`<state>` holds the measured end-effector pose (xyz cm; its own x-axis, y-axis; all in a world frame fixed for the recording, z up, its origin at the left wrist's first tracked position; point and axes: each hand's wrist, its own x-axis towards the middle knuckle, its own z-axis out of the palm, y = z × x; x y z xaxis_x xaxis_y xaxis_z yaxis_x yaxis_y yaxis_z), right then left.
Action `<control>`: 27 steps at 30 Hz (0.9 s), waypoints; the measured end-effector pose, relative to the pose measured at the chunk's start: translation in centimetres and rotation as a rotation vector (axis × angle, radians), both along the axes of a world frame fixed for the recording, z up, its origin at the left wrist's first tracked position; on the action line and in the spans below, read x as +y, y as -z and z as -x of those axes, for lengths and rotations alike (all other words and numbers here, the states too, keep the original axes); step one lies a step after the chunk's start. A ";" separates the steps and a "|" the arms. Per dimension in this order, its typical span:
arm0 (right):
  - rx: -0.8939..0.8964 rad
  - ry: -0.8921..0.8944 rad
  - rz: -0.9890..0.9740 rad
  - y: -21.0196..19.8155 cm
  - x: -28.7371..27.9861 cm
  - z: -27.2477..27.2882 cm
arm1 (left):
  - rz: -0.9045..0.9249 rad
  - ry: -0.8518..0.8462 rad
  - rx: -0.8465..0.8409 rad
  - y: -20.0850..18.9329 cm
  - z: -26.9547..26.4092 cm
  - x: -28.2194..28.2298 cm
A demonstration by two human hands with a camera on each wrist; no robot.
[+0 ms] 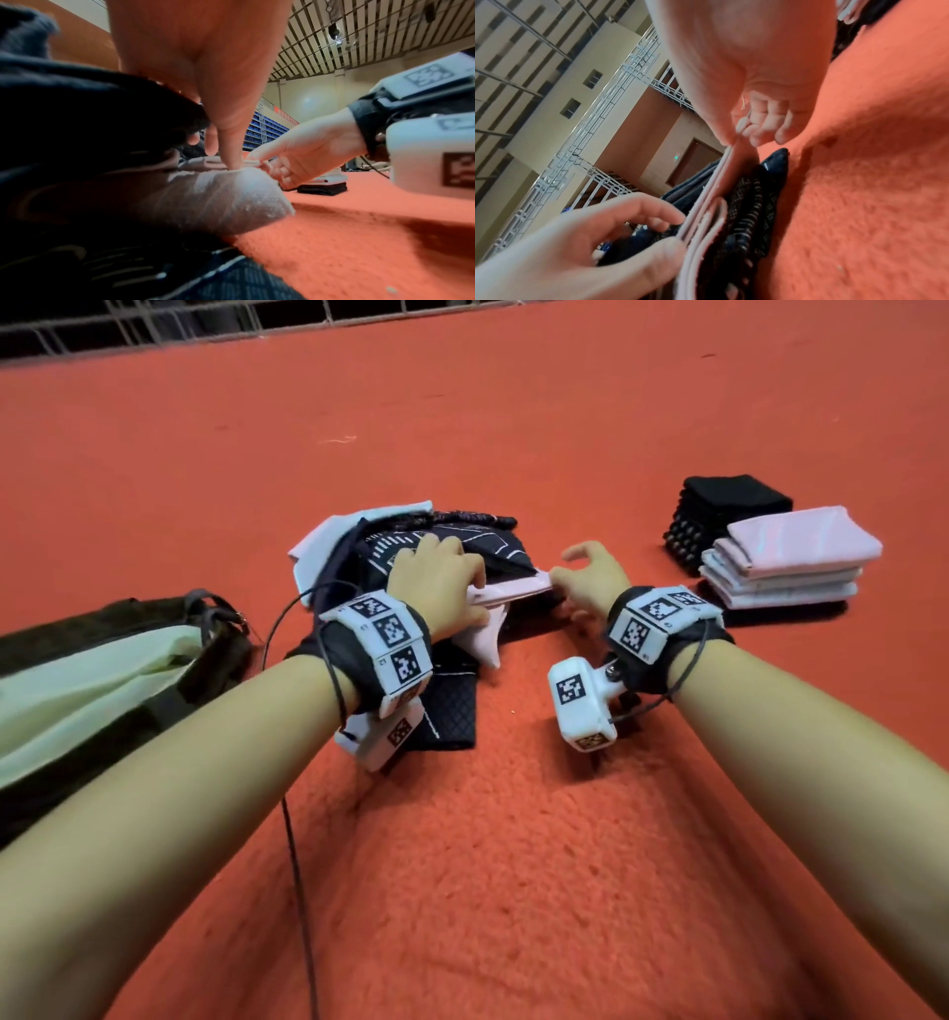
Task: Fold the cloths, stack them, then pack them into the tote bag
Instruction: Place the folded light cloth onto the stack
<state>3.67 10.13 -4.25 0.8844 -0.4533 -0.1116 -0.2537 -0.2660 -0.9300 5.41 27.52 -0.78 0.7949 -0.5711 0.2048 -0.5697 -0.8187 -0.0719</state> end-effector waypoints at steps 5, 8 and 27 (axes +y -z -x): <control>-0.127 -0.115 0.031 -1.1 -0.6 0.3 | -0.005 -0.047 0.018 0.5 -1.3 -1.4; -0.148 -0.116 0.221 -1.0 -1.3 0.3 | 0.047 -0.054 0.026 0.4 -1.6 -1.5; -0.624 0.073 0.545 -15.1 -2.3 5.5 | 1.054 0.119 0.078 -11.8 0.6 -2.6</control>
